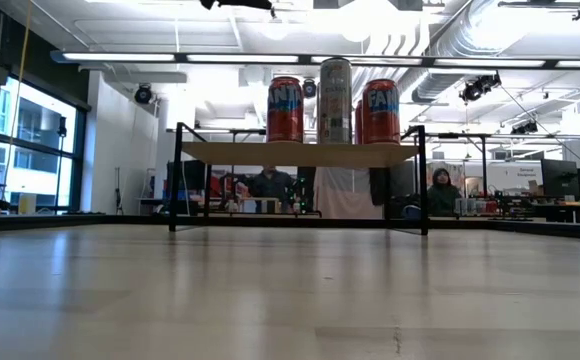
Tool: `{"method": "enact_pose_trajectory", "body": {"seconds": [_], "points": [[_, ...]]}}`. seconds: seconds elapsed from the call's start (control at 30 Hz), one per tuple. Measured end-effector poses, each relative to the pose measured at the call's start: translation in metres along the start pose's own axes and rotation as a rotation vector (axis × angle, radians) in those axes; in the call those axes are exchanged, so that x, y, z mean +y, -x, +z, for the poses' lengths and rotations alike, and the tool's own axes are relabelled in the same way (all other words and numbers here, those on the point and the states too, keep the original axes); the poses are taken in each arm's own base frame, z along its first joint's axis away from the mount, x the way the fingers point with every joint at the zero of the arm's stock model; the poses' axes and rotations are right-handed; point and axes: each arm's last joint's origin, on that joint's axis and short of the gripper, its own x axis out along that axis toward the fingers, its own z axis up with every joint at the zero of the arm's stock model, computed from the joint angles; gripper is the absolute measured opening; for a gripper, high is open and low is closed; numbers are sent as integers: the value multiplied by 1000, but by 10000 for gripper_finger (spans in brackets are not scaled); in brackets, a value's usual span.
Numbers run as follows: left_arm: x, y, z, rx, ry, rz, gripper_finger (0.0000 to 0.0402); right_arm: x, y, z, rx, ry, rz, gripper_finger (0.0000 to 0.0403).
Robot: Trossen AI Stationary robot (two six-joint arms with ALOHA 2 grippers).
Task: Place canned beverage on shelf
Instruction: Put the right white soda can on the shelf
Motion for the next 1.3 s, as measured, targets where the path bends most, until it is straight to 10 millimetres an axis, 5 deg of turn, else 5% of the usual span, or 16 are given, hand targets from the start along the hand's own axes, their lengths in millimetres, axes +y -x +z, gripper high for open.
{"method": "enact_pose_trajectory", "body": {"seconds": [0.4,0.57,1.0,1.3], "points": [[0,0,0,1,-35,0,337,-1,-1,9,-11,-2,-16,246],[0,0,0,1,-53,1,337,0,1,23,26,15,-12,243],[3,-1,-2,23,-122,15,337,-18,31,109,17,91,87,249],[11,0,-11,152,-156,-19,337,-51,52,178,-8,16,168,251]]}}
